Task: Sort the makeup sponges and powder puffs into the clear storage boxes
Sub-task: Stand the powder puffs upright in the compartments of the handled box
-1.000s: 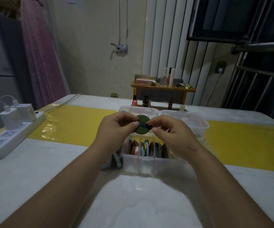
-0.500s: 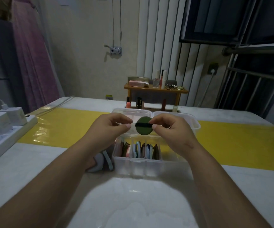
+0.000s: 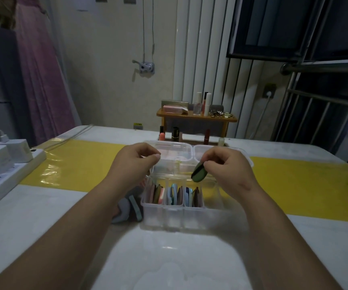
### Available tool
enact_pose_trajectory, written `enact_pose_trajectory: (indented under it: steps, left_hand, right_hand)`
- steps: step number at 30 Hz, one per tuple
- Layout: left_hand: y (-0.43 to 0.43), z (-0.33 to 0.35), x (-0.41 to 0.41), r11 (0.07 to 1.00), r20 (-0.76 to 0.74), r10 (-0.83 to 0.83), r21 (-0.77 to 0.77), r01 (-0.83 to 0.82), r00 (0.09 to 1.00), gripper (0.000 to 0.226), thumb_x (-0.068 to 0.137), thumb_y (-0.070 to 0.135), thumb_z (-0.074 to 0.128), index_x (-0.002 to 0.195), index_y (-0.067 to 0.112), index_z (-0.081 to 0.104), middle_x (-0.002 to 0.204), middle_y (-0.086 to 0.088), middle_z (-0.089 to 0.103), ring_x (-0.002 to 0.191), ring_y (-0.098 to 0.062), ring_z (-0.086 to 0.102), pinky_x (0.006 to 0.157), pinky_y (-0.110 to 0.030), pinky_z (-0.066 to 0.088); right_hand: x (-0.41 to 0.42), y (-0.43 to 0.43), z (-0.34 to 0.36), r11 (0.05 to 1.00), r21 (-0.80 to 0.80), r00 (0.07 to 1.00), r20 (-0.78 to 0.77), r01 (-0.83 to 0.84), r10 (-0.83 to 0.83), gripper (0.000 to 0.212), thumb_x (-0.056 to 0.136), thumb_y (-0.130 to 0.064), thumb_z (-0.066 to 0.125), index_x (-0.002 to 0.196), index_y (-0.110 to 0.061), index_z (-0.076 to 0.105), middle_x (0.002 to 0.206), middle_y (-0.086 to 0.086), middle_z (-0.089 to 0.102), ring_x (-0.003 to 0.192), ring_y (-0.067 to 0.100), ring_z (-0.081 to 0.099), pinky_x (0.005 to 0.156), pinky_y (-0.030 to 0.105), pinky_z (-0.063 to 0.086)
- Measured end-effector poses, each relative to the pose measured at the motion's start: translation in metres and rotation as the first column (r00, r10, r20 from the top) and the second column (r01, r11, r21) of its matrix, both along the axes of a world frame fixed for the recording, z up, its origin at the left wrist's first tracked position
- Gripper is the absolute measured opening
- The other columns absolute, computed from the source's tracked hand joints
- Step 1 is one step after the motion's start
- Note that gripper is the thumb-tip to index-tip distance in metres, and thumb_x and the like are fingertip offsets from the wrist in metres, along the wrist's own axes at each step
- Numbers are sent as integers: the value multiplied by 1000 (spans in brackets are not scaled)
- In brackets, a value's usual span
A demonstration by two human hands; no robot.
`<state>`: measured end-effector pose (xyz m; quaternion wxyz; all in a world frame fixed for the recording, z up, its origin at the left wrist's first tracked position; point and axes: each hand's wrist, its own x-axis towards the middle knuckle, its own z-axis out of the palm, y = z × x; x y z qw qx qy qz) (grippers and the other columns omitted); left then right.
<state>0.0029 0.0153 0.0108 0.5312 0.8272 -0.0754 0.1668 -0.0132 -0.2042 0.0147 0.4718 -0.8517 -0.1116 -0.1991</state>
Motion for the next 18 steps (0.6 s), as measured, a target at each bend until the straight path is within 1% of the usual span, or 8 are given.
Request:
enact_pose_trajectory:
  steps: [4,5,7,9,11,13,15,18]
  left_hand:
    - [0,-12,0,998,47,37,-43,-35,998,11,91,17,65,85,21,73,83,3,69,79,-18,62,64,-38,53]
    - [0,-14,1,999,48,37,-33,-36,998,11,91,16,65,86,21,73,85,2,69,80,-19,63,66,-40,55]
    - [0,-18,-1,999,43,30,-13,-29,999,16,90,11,62,87,22,73,89,2,69,80,-18,61,66,-37,53]
    - [-1,-21,-4,1000,48,16,5,-16,999,27,89,2,56,85,25,70,92,3,67,78,-16,58,67,-29,47]
    - [-2,-25,-7,996,72,9,85,-15,997,32,86,-2,53,83,27,67,92,7,62,80,-8,54,68,-23,42]
    - [-3,-27,-8,985,101,10,170,-27,995,30,85,-1,55,85,27,67,90,11,58,82,-3,52,68,-19,39]
    - [-2,-29,-6,977,122,13,211,-39,992,28,83,2,57,84,28,67,88,12,56,83,-1,51,69,-19,37]
    - [-1,-31,-5,972,121,17,232,-45,992,27,83,2,58,84,28,67,88,14,55,83,0,50,69,-20,38]
  right_hand:
    - [1,0,-1,999,-29,1000,3,26,-26,18,81,-8,60,69,-21,66,64,-7,57,64,13,51,62,34,45]
    - [1,0,-1,999,-31,999,6,32,-32,18,81,-9,60,68,-20,64,63,-7,56,64,13,50,60,32,43]
    - [0,0,0,999,-36,999,5,37,-37,12,78,-16,57,66,-18,62,61,-7,55,62,13,50,59,30,42]
    - [0,0,0,997,-59,999,4,51,-51,14,70,-26,52,66,-16,62,61,-5,55,62,14,50,59,34,43]
    - [0,-1,-1,994,-90,998,4,69,-69,18,67,-28,50,65,-14,61,62,-3,56,63,16,52,60,39,46]
    - [0,-2,-1,989,-126,997,-11,72,-74,15,72,-25,55,63,-15,60,63,-2,56,64,17,53,61,40,49]
    - [0,-4,-1,982,-186,995,-83,42,-59,17,79,-18,59,62,-19,60,63,-2,57,65,17,55,64,41,51]
    - [-1,-4,-2,946,-321,968,-246,-37,-46,16,79,-20,62,63,-22,65,67,-2,63,71,18,60,71,41,55]
